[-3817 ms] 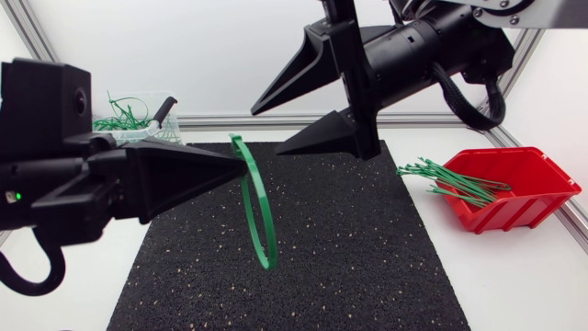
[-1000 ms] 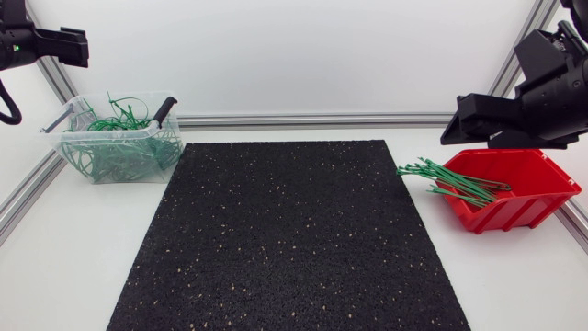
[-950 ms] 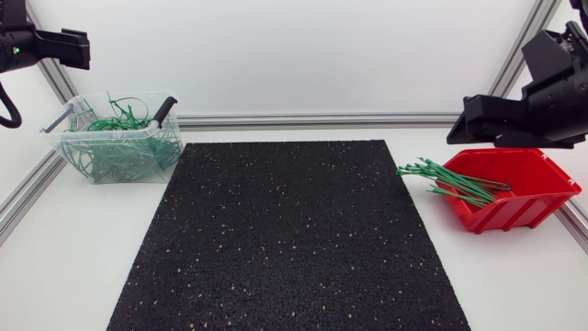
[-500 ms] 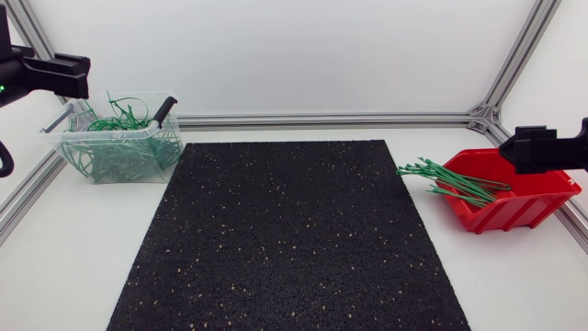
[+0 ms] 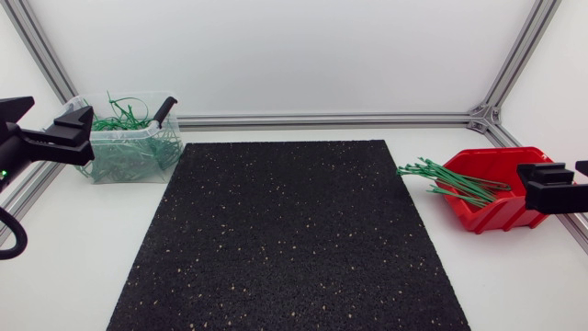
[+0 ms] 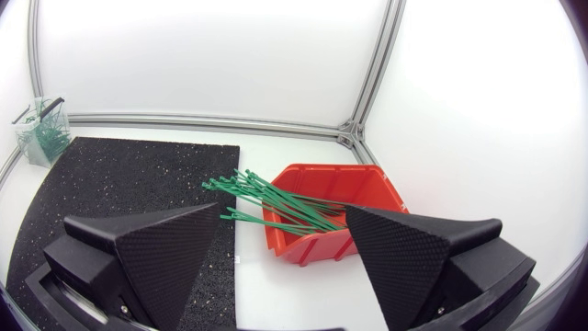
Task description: Take a green cable tie from the red box, thread the tail through the head to close it, then place it in the transparent bin on the left.
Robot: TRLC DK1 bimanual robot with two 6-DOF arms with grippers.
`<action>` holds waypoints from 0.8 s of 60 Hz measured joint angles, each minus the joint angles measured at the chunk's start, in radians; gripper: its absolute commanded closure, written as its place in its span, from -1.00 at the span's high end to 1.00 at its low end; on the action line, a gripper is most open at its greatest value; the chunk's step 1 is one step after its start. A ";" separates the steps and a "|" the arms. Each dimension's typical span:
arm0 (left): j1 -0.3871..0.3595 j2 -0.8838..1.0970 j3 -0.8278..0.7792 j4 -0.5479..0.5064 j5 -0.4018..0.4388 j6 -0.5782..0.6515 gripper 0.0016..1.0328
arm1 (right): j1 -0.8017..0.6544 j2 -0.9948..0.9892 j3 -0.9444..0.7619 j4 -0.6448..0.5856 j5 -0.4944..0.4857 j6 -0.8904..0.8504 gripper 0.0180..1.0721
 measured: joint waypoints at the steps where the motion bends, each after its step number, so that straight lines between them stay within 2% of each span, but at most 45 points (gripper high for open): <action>1: -0.001 -0.010 -0.007 0.004 0.000 -0.002 0.94 | 0.000 -0.010 -0.008 0.005 0.000 -0.001 0.91; 21: -0.028 -0.216 -0.174 0.027 0.000 -0.033 0.94 | -0.007 -0.250 -0.193 0.092 0.007 -0.007 0.91; 48: -0.028 -0.459 -0.378 -0.055 0.012 -0.121 0.92 | -0.003 -0.396 -0.413 0.302 -0.036 0.009 0.90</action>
